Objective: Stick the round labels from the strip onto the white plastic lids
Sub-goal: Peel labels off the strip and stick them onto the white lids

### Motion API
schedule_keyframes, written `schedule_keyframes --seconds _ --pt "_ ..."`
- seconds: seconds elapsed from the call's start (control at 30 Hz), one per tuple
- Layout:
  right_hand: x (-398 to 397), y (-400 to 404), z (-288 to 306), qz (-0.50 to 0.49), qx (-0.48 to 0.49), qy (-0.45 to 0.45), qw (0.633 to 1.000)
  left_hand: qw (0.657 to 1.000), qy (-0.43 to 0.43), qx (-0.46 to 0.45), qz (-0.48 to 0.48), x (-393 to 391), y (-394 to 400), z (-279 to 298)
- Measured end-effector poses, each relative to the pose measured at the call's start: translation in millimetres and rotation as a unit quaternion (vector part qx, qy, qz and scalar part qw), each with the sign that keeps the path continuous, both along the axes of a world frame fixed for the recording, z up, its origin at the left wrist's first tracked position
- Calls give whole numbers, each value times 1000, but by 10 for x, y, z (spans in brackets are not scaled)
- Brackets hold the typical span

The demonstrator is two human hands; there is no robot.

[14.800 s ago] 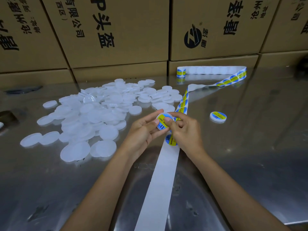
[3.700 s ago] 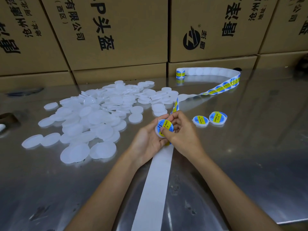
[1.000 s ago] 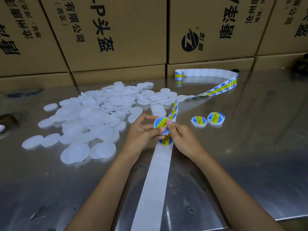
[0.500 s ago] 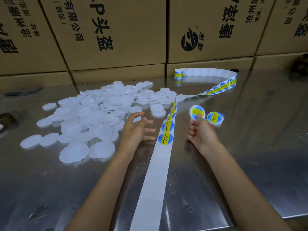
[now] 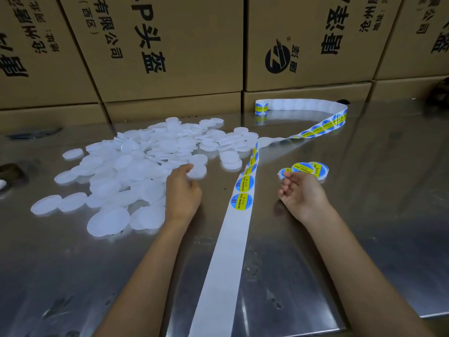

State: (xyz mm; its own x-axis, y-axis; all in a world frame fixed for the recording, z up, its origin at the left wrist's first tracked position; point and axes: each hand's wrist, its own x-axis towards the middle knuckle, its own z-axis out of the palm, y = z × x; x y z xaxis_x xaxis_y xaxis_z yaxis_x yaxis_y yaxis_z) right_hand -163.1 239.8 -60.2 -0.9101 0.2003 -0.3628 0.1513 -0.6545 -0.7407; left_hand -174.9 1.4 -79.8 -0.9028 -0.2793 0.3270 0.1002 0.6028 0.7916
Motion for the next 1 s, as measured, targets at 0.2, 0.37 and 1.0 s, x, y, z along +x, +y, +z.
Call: schedule_keyframes --seconds 0.2,0.37,1.0 --pt "28 -236 -33 1 260 36 965 961 -104 -243 -77 -162 26 -82" --pt "36 -368 -140 37 527 181 829 978 -26 -186 -86 -123 20 -93" --pt "105 -338 -189 160 699 172 675 984 -124 56 -116 61 96 96"
